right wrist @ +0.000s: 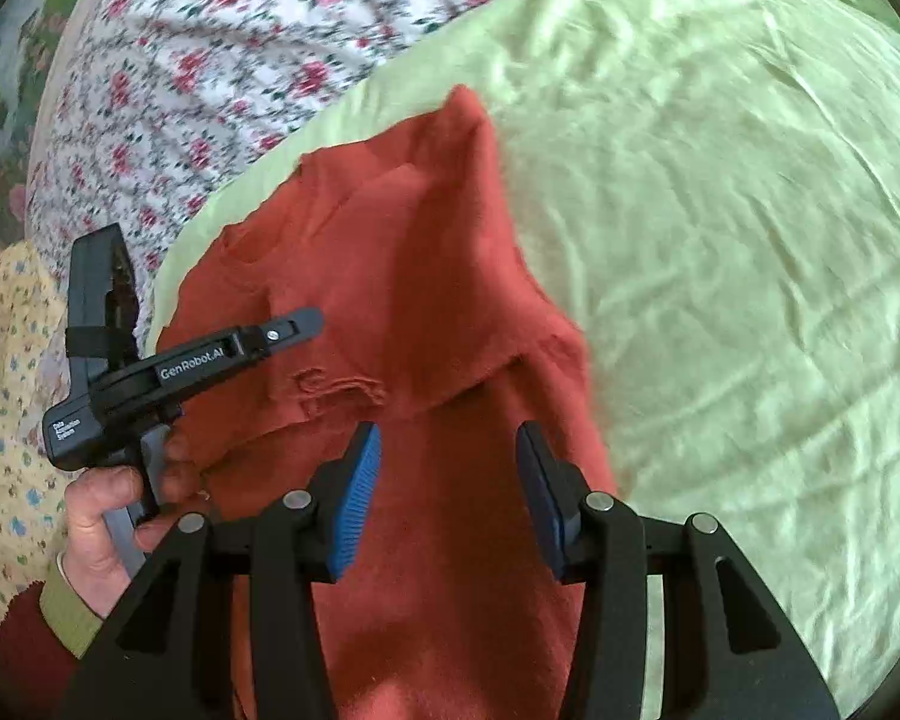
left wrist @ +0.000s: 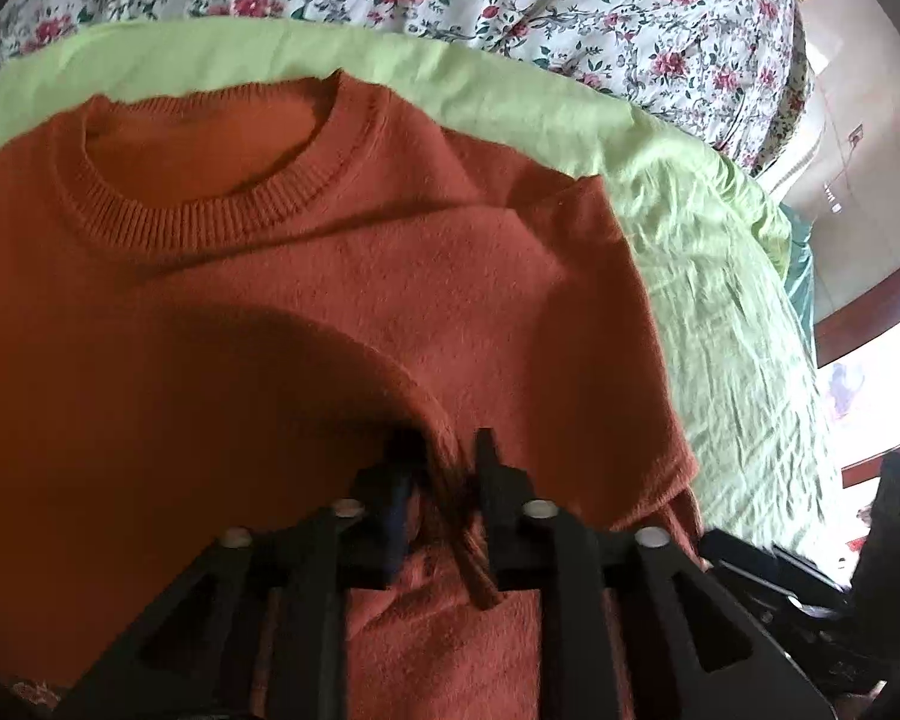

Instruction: Fold small clothes

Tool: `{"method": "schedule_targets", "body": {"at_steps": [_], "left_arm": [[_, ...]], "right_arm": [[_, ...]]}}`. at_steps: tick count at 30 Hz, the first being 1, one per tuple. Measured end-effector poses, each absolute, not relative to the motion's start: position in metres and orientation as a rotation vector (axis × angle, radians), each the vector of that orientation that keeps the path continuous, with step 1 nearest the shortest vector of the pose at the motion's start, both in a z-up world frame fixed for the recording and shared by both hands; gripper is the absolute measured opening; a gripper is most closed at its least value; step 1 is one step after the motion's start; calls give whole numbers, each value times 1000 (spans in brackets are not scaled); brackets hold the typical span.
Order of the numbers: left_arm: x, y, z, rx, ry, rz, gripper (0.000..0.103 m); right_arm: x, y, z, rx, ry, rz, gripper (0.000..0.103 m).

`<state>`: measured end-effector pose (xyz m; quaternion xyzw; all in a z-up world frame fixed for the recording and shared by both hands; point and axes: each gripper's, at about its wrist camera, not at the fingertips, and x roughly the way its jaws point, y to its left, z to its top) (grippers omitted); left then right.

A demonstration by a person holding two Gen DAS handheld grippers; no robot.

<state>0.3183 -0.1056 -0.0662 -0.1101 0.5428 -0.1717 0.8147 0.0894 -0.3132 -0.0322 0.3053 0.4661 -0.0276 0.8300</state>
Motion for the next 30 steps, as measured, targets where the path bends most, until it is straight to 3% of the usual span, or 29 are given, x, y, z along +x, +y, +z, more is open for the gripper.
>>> {"method": "schedule_targets", "body": {"at_steps": [4,10,21,23,24,25,30], "left_arm": [[296,-80,-50,-254,1135,-367,42],[242,-9,-36,-241,1092,-193,51],[175,130,-69,-257,1106,289,52],[180,139,-76,-249,1108,323,52],[184,142,-78,-255,1100,335,52],[187,145,-79,-262,1092,342,53],[211,149,-78,-295,1059,365,53]], "right_arm": [[110,-297,-29,566,972,5,49],[145,-272,-32,417,957,101,60],[198,-266,-59,421,1030,46,61],[204,-260,-61,433,1036,65,41],[209,-255,-62,433,1048,81,15],[212,-251,-62,431,1062,99,10],[202,-258,4,515,863,171,8]]}}
